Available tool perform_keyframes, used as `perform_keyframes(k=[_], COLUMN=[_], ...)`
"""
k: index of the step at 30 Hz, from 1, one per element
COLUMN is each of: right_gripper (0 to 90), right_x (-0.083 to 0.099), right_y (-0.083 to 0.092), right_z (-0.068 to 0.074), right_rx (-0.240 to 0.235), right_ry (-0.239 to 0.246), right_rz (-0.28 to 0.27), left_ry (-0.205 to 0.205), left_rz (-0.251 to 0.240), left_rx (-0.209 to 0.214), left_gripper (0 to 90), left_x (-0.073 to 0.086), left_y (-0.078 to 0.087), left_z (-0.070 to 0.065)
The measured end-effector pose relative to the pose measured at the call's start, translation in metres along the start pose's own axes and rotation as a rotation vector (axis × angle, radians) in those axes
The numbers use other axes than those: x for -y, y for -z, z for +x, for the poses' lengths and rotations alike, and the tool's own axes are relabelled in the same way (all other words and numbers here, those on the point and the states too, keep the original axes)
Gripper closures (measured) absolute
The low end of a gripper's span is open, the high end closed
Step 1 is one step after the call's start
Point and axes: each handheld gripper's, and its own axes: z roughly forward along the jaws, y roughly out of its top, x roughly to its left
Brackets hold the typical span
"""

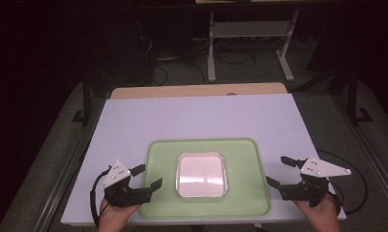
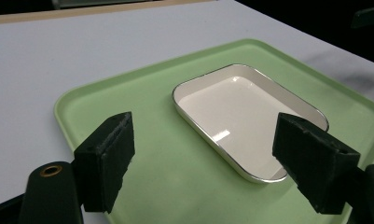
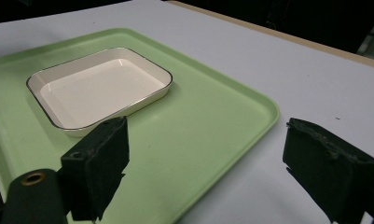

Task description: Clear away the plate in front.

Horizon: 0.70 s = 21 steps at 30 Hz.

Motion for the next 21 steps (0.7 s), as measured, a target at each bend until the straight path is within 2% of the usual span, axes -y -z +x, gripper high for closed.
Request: perform_keyframes(k=[4, 14, 21], right_gripper=[13.6, 13.6, 13.6], right_x=[0.0, 0.001, 0.002], right_y=[0.0, -0.002, -0.003], right_z=[0.0, 0.0, 0.001], right_rx=[-0.001, -0.007, -0.017], right_ry=[0.001, 0.002, 0.004], right_rz=[0.004, 0.011, 0.021], left_ry=[-0.024, -0.032, -0.057], left_rz=[-0.003, -0.004, 0.004], left_rx=[-0.009, -0.026, -0.053], left_gripper=[20.0, 19.9, 19.9], left_x=[0.003, 0.013, 0.021], left_y=[0.002, 0.007, 0.011], left_z=[-0.002, -0.001, -0.003])
